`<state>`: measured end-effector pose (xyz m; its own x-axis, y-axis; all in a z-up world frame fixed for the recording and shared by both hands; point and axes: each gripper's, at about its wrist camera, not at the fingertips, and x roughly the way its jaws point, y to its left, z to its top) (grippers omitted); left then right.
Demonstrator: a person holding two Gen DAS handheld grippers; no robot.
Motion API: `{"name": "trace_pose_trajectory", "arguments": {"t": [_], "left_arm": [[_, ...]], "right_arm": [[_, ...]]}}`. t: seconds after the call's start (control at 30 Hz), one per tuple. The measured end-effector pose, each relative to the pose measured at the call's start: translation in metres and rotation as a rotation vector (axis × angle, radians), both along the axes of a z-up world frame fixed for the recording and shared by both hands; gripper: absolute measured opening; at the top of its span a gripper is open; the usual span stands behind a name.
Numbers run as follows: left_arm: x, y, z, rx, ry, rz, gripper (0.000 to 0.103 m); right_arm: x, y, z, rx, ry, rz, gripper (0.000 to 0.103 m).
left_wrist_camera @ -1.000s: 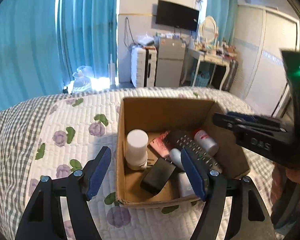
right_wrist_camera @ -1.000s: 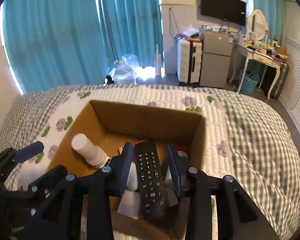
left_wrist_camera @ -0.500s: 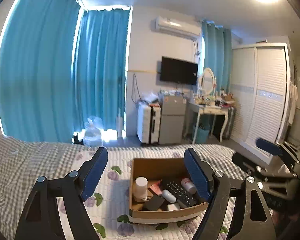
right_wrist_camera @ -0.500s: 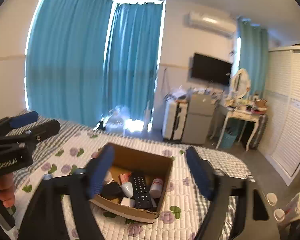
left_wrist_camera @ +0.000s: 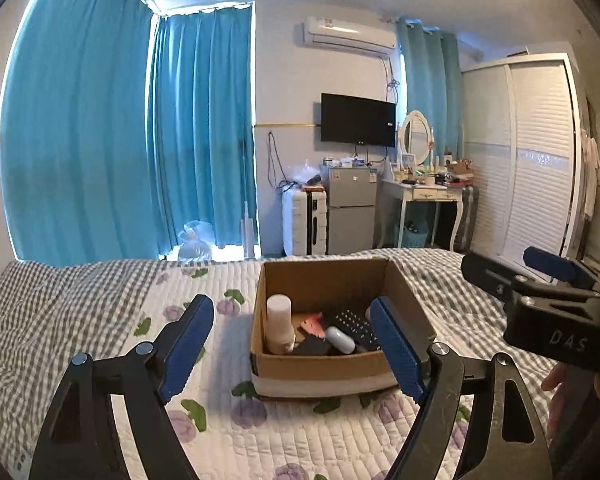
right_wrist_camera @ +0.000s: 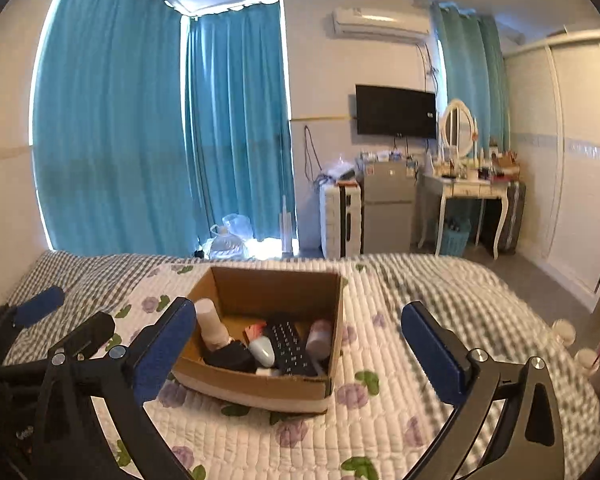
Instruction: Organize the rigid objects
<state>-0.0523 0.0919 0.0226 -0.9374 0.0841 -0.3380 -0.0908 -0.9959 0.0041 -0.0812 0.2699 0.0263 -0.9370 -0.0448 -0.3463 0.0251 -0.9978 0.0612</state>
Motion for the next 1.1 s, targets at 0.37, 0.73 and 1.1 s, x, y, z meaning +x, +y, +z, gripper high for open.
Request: {"name": "trace_pose_trajectory", "arguments": {"t": [0.37,0.73,1.1], "left_arm": [[-0.002,-0.017,-0.014,0.062,-0.053,0.032,0.083],[0.004,-0.017,-0.016,0.054,-0.066,0.017,0.083],[0.006,-0.011,-0.016,0.051,-0.065,0.008,0.083]], "right_arm": [[0.001,-0.007,-0.024,0.051,-0.026,0.012,0.103],[-0.001,-0.006,-0.025,0.049,-0.046,0.004,0.103],[-0.001,-0.004,-0.027,0.041,-0.051,-0.012,0.103]]}}
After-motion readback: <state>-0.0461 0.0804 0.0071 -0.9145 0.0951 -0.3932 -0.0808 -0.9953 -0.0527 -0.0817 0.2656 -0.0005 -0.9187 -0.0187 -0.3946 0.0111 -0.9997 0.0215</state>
